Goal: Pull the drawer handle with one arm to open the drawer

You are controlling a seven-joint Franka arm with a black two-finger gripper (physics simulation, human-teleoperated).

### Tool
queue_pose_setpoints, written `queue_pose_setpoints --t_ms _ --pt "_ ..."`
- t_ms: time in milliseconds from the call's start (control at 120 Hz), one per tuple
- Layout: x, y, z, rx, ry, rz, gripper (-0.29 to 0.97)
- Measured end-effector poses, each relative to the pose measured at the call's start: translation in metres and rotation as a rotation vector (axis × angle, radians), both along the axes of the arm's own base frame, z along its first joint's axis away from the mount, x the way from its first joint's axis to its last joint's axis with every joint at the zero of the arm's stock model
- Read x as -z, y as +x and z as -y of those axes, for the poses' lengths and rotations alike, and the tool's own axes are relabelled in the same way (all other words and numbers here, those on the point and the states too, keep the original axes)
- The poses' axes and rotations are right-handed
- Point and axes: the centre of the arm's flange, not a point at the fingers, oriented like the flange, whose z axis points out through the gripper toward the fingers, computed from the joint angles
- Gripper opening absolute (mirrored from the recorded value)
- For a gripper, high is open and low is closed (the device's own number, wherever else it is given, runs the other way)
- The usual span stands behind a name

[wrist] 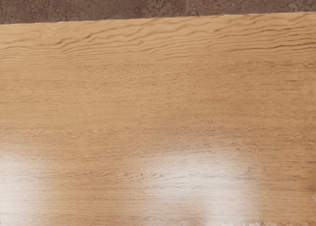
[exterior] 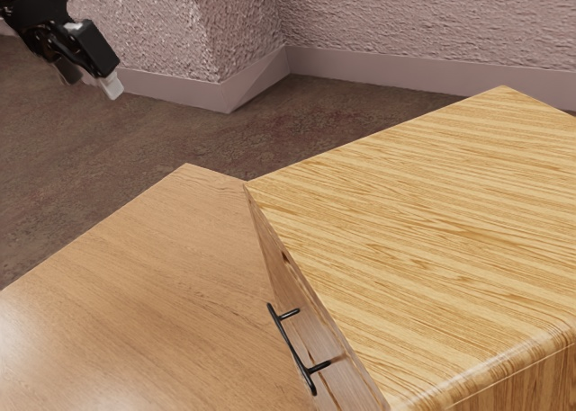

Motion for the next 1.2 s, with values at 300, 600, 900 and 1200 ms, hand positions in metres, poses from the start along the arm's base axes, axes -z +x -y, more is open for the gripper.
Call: queue_pose_setpoints --t_ms 300,600,900,1200 --pt "0.037 0.029 0.056 0.16 0.026 -0.135 0.66" --pt "0.082 -0.034 0.097 0.391 0.085 -0.14 0.66" --pt "0.076 -0.028 0.13 0.637 0.224 -0.077 0.66" --pt "0.083 -0.084 0.158 0.812 0.303 -0.06 0.66"
